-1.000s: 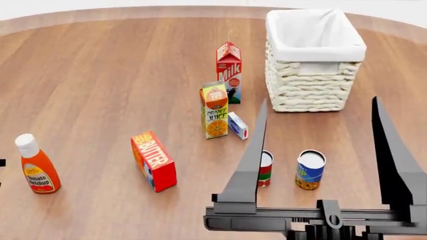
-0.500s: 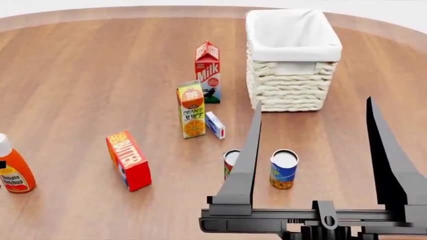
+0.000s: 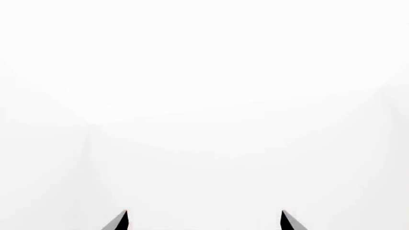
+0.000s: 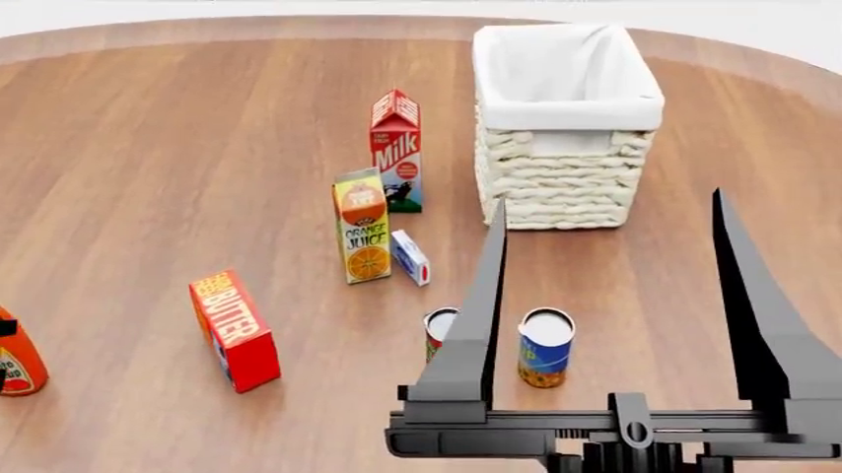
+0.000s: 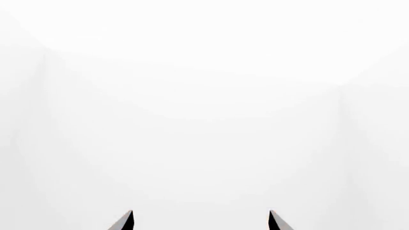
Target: Pick up the alphabet soup and the tomato sauce, and put them in the basket.
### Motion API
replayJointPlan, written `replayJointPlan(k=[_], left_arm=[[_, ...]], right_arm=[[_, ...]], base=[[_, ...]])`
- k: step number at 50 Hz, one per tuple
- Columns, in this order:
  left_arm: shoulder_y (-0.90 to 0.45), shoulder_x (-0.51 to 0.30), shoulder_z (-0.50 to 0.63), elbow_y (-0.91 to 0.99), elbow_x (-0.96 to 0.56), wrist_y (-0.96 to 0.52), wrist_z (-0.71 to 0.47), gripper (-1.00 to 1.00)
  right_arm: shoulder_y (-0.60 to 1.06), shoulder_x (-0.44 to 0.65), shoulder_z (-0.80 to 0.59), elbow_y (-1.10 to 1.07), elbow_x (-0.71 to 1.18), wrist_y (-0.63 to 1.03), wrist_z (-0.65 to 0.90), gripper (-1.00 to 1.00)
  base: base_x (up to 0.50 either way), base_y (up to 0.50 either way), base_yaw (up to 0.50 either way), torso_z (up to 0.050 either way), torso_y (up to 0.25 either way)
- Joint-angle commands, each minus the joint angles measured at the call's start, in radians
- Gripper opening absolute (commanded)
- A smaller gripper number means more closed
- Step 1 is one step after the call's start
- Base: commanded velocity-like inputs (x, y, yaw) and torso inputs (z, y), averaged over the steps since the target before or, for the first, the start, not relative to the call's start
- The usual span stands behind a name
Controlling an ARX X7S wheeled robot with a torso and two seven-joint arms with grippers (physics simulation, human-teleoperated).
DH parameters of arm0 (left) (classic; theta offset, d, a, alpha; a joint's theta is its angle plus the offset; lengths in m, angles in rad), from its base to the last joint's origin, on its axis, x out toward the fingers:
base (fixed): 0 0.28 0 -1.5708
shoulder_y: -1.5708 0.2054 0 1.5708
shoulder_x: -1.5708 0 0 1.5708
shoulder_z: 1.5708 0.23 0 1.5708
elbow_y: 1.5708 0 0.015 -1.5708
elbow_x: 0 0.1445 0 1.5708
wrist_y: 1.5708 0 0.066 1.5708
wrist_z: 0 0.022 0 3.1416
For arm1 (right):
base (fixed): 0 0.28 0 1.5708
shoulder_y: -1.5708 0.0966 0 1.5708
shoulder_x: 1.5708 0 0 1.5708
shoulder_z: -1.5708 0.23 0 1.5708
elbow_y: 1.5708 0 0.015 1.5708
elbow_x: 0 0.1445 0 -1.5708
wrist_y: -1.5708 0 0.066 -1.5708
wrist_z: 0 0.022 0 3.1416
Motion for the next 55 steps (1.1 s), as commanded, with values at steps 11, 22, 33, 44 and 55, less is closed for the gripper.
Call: replayJointPlan(k=[11, 22, 33, 44, 55], left_arm=[[-0.012, 0.000, 0.007, 0.000, 0.011, -0.009, 0.004, 1.00], [-0.005, 0.000, 0.005, 0.000, 0.007, -0.001, 0.003, 1.00], [-0.001, 0.000, 0.009, 0.000, 0.008, 0.003, 0.000, 1.00], [0.000, 0.000, 0.012, 0.000, 0.007, 0.005, -0.002, 1.00], [-0.004, 0.000, 0.017, 0.000, 0.008, 0.002, 0.001, 1.00]], right_arm=[[-0.002, 0.019, -0.017, 0.014, -0.002, -0.018, 0.022, 1.00], [-0.006, 0.025, -0.020, 0.006, 0.006, -0.022, 0.030, 1.00], [-0.010, 0.033, -0.024, 0.012, 0.014, -0.032, 0.040, 1.00], [-0.006, 0.040, -0.030, 0.009, 0.019, -0.027, 0.048, 1.00], [-0.005, 0.048, -0.046, 0.018, 0.012, -0.032, 0.060, 1.00]], base=[[0.29, 0.00, 0.00, 0.000, 0.000], [0.29, 0.00, 0.00, 0.000, 0.000], [0.29, 0.00, 0.00, 0.000, 0.000], [0.29, 0.00, 0.00, 0.000, 0.000], [0.36, 0.00, 0.00, 0.000, 0.000]])
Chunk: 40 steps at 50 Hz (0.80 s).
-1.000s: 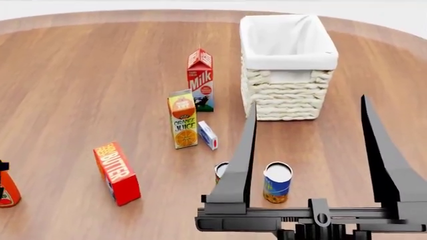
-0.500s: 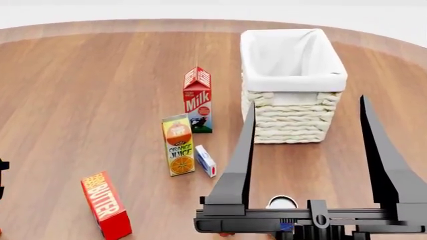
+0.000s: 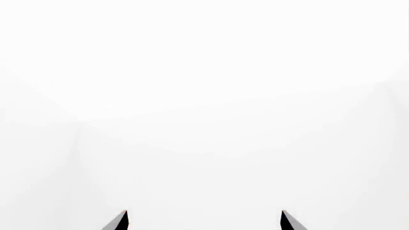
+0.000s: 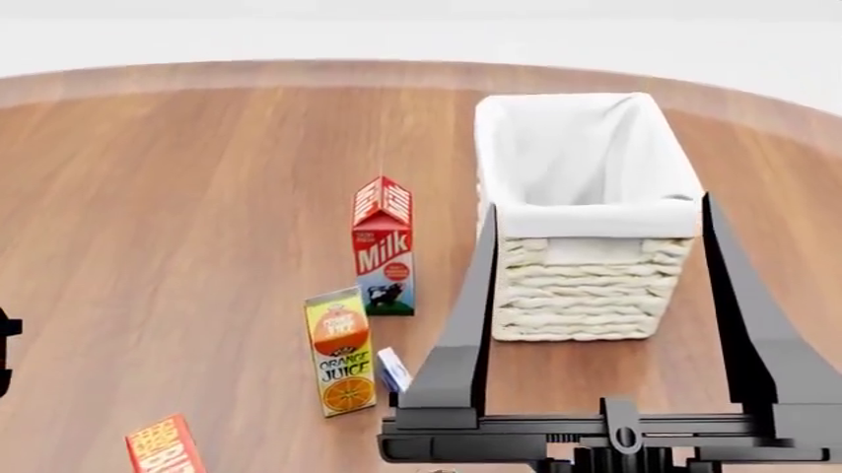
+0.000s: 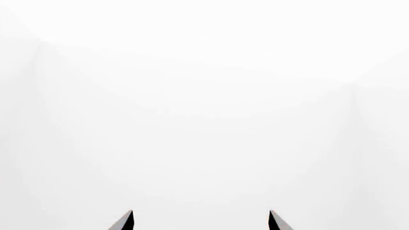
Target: Pick up the alphabet soup and the tomato sauce, and put them in the basket.
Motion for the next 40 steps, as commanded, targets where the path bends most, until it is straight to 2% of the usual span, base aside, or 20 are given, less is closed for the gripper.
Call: replayJointPlan(k=[1, 20, 21, 23, 30, 33, 34, 35, 37, 40], left_arm=[[0.002, 0.000, 0.001, 0.000, -0.002, 0.002, -0.001, 1.00], [-0.001, 0.000, 0.005, 0.000, 0.001, -0.001, 0.000, 1.00], [-0.001, 0.000, 0.005, 0.000, 0.001, 0.000, 0.000, 1.00], [-0.001, 0.000, 0.008, 0.000, 0.002, 0.000, 0.000, 1.00], [-0.008, 0.000, 0.009, 0.000, 0.003, -0.005, 0.000, 1.00], [-0.012, 0.000, 0.011, 0.000, 0.004, -0.009, 0.001, 1.00], [-0.012, 0.000, 0.012, 0.000, 0.004, -0.009, 0.001, 1.00], [-0.012, 0.000, 0.013, 0.000, 0.006, -0.010, 0.001, 1.00], [-0.016, 0.000, 0.011, 0.000, 0.004, -0.011, 0.001, 1.00], [-0.018, 0.000, 0.013, 0.000, 0.005, -0.011, 0.002, 1.00]], right_arm=[[-0.003, 0.008, -0.010, 0.007, 0.001, -0.009, 0.011, 1.00], [0.000, 0.017, -0.020, 0.003, 0.010, -0.008, 0.024, 1.00], [0.041, 0.011, -0.016, -0.029, 0.020, 0.065, 0.016, 1.00], [0.008, 0.018, -0.020, -0.006, 0.013, 0.008, 0.024, 1.00], [0.012, 0.022, -0.020, -0.007, 0.017, 0.008, 0.027, 1.00], [0.070, 0.013, -0.015, -0.050, 0.032, 0.107, 0.019, 1.00], [0.040, 0.019, -0.021, -0.027, 0.023, 0.055, 0.025, 1.00], [0.072, 0.013, -0.016, -0.048, 0.033, 0.109, 0.020, 1.00], [0.026, 0.024, -0.027, -0.015, 0.020, 0.028, 0.030, 1.00], [0.030, 0.025, -0.025, -0.016, 0.023, 0.030, 0.030, 1.00]], base=[[0.36, 0.00, 0.00, 0.000, 0.000], [0.36, 0.00, 0.00, 0.000, 0.001], [0.36, 0.00, 0.00, 0.000, 0.000], [0.36, 0.00, 0.00, 0.000, 0.000], [0.36, 0.00, 0.00, 0.000, 0.001], [0.36, 0.00, 0.00, 0.000, 0.000], [0.36, 0.00, 0.00, 0.000, 0.000], [0.36, 0.00, 0.00, 0.000, 0.000], [0.36, 0.00, 0.00, 0.000, 0.000], [0.36, 0.00, 0.00, 0.000, 0.000]])
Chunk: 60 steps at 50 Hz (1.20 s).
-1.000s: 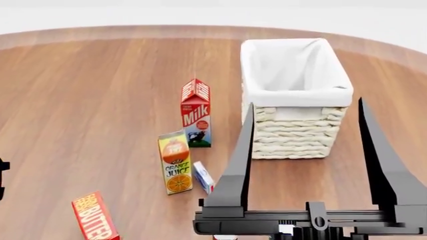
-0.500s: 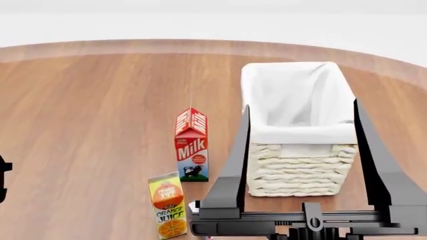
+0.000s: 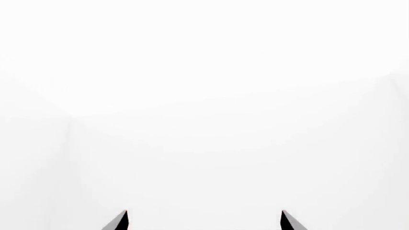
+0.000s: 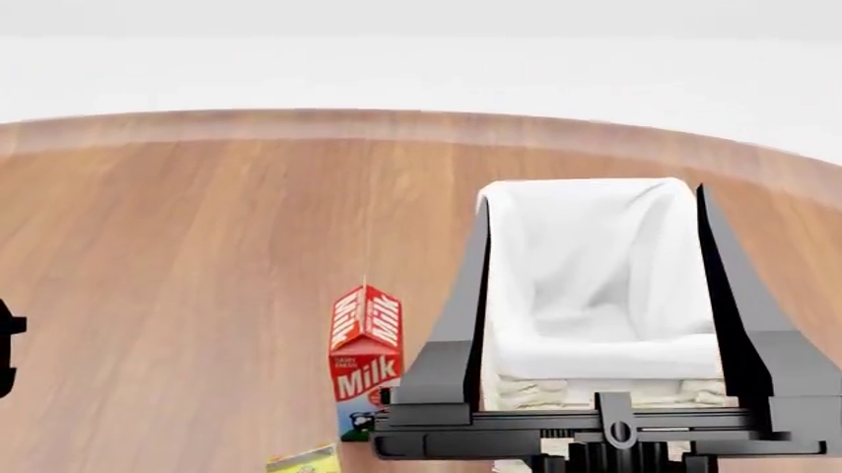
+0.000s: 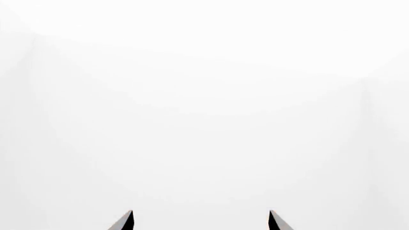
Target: Pick up the alphabet soup and the tomato sauce, and put them in the basket.
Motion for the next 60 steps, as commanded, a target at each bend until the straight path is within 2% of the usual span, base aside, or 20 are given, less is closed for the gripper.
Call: replayJointPlan(k=[1, 21, 23, 26, 33, 36, 39, 41, 42, 45, 47, 49, 53, 59, 60], left_arm=[[-0.009, 0.000, 0.002, 0.000, 0.000, -0.006, 0.001, 1.00], [0.012, 0.000, 0.004, 0.000, -0.003, 0.008, -0.004, 1.00], [0.011, 0.000, 0.003, 0.000, -0.003, 0.008, -0.004, 1.00], [0.013, 0.000, 0.005, 0.000, -0.002, 0.009, -0.004, 1.00], [0.020, 0.000, 0.004, 0.000, -0.002, 0.015, -0.004, 1.00], [0.021, 0.000, 0.003, 0.000, -0.003, 0.014, -0.003, 1.00], [0.017, 0.000, 0.002, 0.000, 0.001, 0.008, 0.000, 1.00], [0.015, 0.000, 0.000, 0.000, 0.003, 0.005, 0.003, 1.00], [0.014, 0.000, 0.000, 0.000, 0.003, 0.004, 0.004, 1.00], [0.011, 0.000, -0.001, 0.000, 0.000, 0.002, -0.001, 1.00], [0.010, 0.000, 0.003, 0.000, 0.002, 0.000, -0.005, 1.00], [0.011, 0.000, 0.016, 0.000, 0.010, -0.003, -0.007, 1.00], [0.007, 0.000, 0.022, 0.000, 0.014, -0.012, -0.005, 1.00], [0.010, 0.000, 0.032, 0.000, 0.018, -0.016, -0.010, 1.00], [0.013, 0.000, 0.032, 0.000, 0.017, -0.014, -0.011, 1.00]], right_arm=[[0.003, 0.006, -0.004, 0.001, 0.004, -0.003, 0.007, 1.00], [-0.020, 0.018, -0.015, 0.020, 0.008, -0.040, 0.023, 1.00], [0.020, 0.011, -0.012, -0.012, 0.019, 0.031, 0.017, 1.00], [-0.025, 0.023, -0.022, 0.018, 0.006, -0.046, 0.026, 1.00], [-0.022, 0.025, -0.019, 0.008, 0.013, -0.035, 0.029, 1.00], [-0.020, 0.023, -0.015, 0.003, 0.025, -0.024, 0.028, 1.00], [0.016, 0.020, -0.008, -0.039, 0.061, 0.080, 0.010, 1.00], [0.055, 0.019, 0.013, -0.071, 0.125, 0.167, -0.002, 1.00], [0.103, 0.056, 0.003, -0.071, 0.181, 0.202, 0.036, 1.00], [0.240, 0.272, -0.061, -0.071, 0.520, 0.225, 0.338, 1.00], [0.337, 0.351, -0.060, -0.071, 0.765, 0.253, 0.492, 1.00], [0.414, 0.371, -0.016, -0.061, 0.953, 0.319, 0.565, 1.00], [0.505, 0.386, 0.035, -0.008, 1.204, 0.371, 0.653, 1.00], [0.646, 0.401, 0.035, 0.137, 1.479, 0.421, 0.758, 1.00], [0.632, 0.403, 0.023, 0.137, 1.455, 0.429, 0.748, 1.00]], base=[[0.36, 0.00, 0.00, 0.000, 0.000], [0.36, 0.00, 0.00, 0.000, 0.001], [0.36, 0.00, 0.00, 0.000, 0.000], [0.03, 0.00, 0.00, 0.000, 0.000], [0.00, 0.00, 0.00, 0.000, 0.000], [0.00, 0.00, 0.00, 0.000, 0.000], [0.00, 0.00, 0.00, 0.000, 0.000], [0.00, 0.00, 0.00, 0.000, 0.000], [0.00, 0.00, 0.00, 0.000, 0.000], [0.00, 0.00, 0.00, 0.000, 0.000], [0.00, 0.00, 0.00, 0.000, 0.000], [0.00, 0.00, 0.00, 0.000, 0.000], [0.00, 0.00, 0.00, 0.000, 0.000], [0.00, 0.00, 0.00, 0.000, 0.000], [0.00, 0.00, 0.00, 0.000, 0.000]])
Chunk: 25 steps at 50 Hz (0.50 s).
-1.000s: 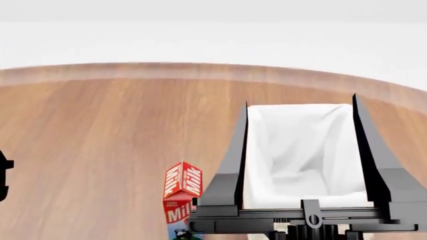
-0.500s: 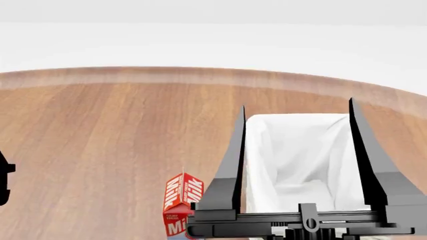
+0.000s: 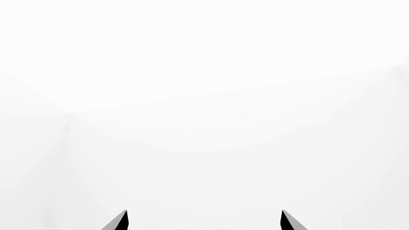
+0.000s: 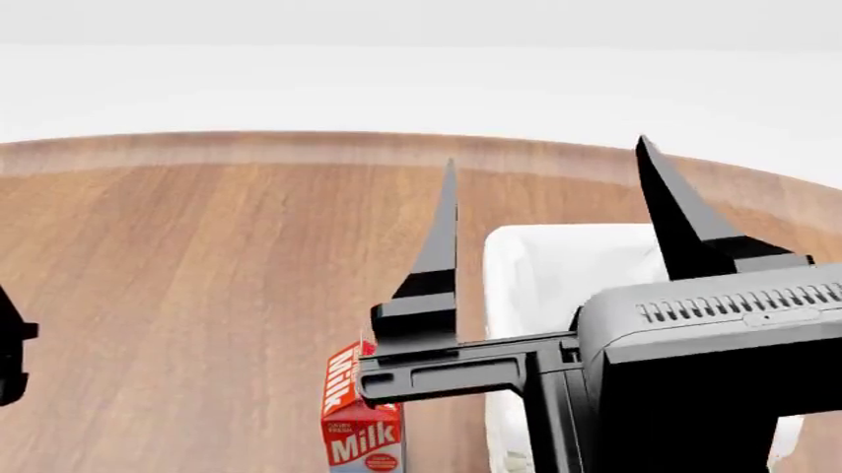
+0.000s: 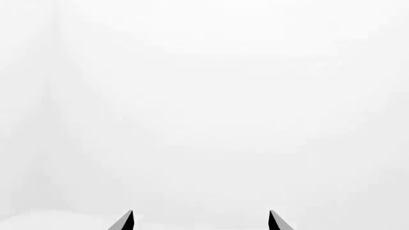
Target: Pick up the alphabet soup and the tomato sauce, and put them in the basket.
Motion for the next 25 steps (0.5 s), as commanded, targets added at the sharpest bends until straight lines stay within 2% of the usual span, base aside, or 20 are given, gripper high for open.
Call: replayJointPlan(k=[1, 3, 4, 8, 11, 14, 15, 18, 19, 21, 23, 25], left_arm=[[0.010, 0.000, 0.017, 0.000, 0.006, -0.005, -0.009, 1.00], [0.017, 0.000, 0.022, 0.000, 0.006, -0.003, -0.011, 1.00], [0.018, 0.000, 0.024, 0.000, 0.009, -0.003, -0.010, 1.00], [0.015, 0.000, 0.029, 0.000, 0.016, -0.007, -0.007, 1.00], [0.017, 0.000, 0.035, 0.000, 0.020, -0.006, -0.008, 1.00], [0.021, 0.000, 0.045, 0.000, 0.024, -0.005, -0.012, 1.00], [0.022, 0.000, 0.047, 0.000, 0.023, -0.005, -0.013, 1.00], [0.025, 0.000, 0.055, 0.000, 0.031, -0.005, -0.011, 1.00], [0.022, 0.000, 0.055, 0.000, 0.031, -0.008, -0.010, 1.00], [0.018, 0.000, 0.055, 0.000, 0.031, -0.010, -0.010, 1.00], [0.019, 0.000, 0.059, 0.000, 0.031, -0.007, -0.012, 1.00], [0.023, 0.000, 0.065, 0.000, 0.036, -0.006, -0.012, 1.00]], right_arm=[[0.284, 0.102, -0.008, 0.157, 0.539, 0.166, 0.255, 1.00], [0.296, 0.108, -0.005, 0.215, 0.596, 0.167, 0.278, 1.00], [0.256, 0.110, -0.006, 0.205, 0.550, 0.160, 0.252, 1.00], [0.310, 0.129, -0.040, 0.286, 0.651, 0.210, 0.293, 1.00], [0.316, 0.145, -0.068, 0.303, 0.715, 0.236, 0.335, 1.00], [0.240, 0.154, -0.069, 0.280, 0.700, 0.223, 0.332, 1.00], [0.280, 0.157, -0.077, 0.295, 0.745, 0.234, 0.355, 1.00], [0.215, 0.175, -0.101, 0.274, 0.690, 0.254, 0.334, 1.00], [0.245, 0.178, -0.110, 0.296, 0.736, 0.264, 0.354, 1.00], [0.171, 0.186, -0.115, 0.273, 0.681, 0.258, 0.333, 1.00], [0.197, 0.193, -0.118, 0.283, 0.745, 0.259, 0.367, 1.00], [0.116, 0.201, -0.110, 0.256, 0.687, 0.240, 0.337, 1.00]], base=[[0.00, 0.00, 0.00, 0.000, 0.000], [0.00, 0.00, 0.00, 0.000, 0.000], [0.00, 0.00, 0.00, 0.000, 0.000], [0.00, 0.00, 0.00, 0.000, 0.000], [0.00, 0.00, 0.00, 0.000, 0.000], [0.00, 0.00, 0.00, 0.000, 0.000], [0.00, 0.00, 0.00, 0.000, 0.000], [0.00, 0.00, 0.00, 0.000, 0.000], [0.00, 0.00, 0.00, 0.000, 0.000], [0.00, 0.00, 0.00, 0.000, 0.000], [0.00, 0.00, 0.00, 0.000, 0.000], [0.00, 0.00, 0.00, 0.000, 0.000]])
